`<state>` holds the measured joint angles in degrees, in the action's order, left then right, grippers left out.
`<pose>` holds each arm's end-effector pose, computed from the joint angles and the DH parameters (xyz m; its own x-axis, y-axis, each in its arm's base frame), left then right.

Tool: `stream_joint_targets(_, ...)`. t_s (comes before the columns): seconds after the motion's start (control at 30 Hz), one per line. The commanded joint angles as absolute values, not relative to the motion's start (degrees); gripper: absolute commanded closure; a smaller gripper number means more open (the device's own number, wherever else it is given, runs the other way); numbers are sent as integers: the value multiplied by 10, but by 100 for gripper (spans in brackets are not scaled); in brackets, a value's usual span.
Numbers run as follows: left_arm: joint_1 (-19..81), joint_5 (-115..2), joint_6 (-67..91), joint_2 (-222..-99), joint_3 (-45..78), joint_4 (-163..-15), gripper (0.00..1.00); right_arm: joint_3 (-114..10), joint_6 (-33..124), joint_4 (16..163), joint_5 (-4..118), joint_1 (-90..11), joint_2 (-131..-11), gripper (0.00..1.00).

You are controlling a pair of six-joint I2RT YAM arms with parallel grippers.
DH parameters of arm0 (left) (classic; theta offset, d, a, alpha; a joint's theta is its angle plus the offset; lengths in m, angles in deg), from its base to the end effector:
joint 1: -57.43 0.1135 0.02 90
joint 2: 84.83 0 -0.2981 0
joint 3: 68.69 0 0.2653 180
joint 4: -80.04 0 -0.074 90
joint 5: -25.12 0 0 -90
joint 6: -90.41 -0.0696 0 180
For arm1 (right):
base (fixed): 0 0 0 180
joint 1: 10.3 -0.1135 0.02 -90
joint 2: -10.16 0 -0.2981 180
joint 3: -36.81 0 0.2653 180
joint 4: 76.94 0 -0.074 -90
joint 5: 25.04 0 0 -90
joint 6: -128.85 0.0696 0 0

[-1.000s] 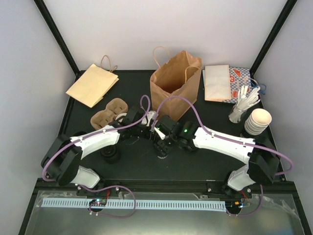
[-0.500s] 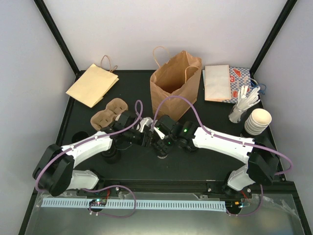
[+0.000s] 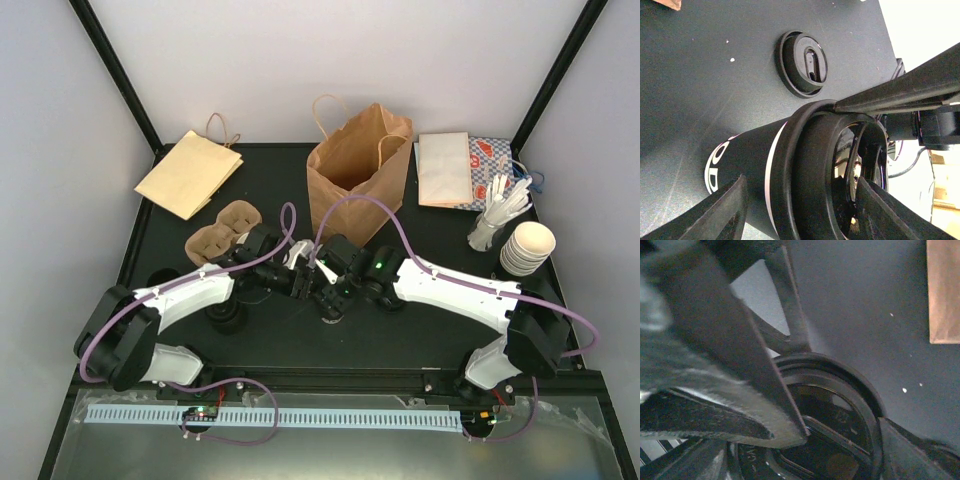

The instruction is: Pack the takeout coffee

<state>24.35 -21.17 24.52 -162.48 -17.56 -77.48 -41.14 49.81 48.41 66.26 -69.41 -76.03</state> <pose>0.2043 -0.1905 0.1924 -0.8935 0.2297 -0.3858 0.4485 0.4953 -0.7440 0.1698 0.2808 0.2451 -0.6108 -0.6507 -0.4512 -0.7502 0.6578 0.0668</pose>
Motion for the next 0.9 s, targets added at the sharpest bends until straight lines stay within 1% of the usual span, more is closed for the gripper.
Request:
stream_joint_targets(0.0,236,-227,220,-1635,-174,-720,40,-419,531,415,729,-684,-764,18)
stream_joint_targets(0.07,237,-230,221,-1633,-174,-718,40,-421,538,415,732,-684,-744,5)
stream_joint_targets(0.13,236,-231,221,-1633,-173,-717,41,-416,541,421,728,-684,-721,0)
stream_joint_targets(0.17,236,-232,221,-1633,-173,-716,41,-413,545,424,727,-683,-708,0)
stream_joint_targets(0.27,236,-232,223,-1627,-168,-714,40,-400,558,435,723,-682,-672,0)
stream_joint_targets(0.37,235,-224,225,-1618,-160,-711,37,-384,578,441,719,-680,-646,0)
stream_joint_targets(0.57,236,-224,219,-1587,-129,-685,24,-339,625,460,710,-658,-579,0)
stream_joint_targets(0.67,236,-226,208,-1559,-121,-677,19,-307,648,479,678,-631,-539,0)
stream_joint_targets(0.8,227,-257,184,-1532,-110,-649,14,-271,678,506,625,-600,-516,7)
stream_joint_targets(0.87,210,-299,173,-1520,-99,-630,13,-253,699,520,610,-587,-509,16)
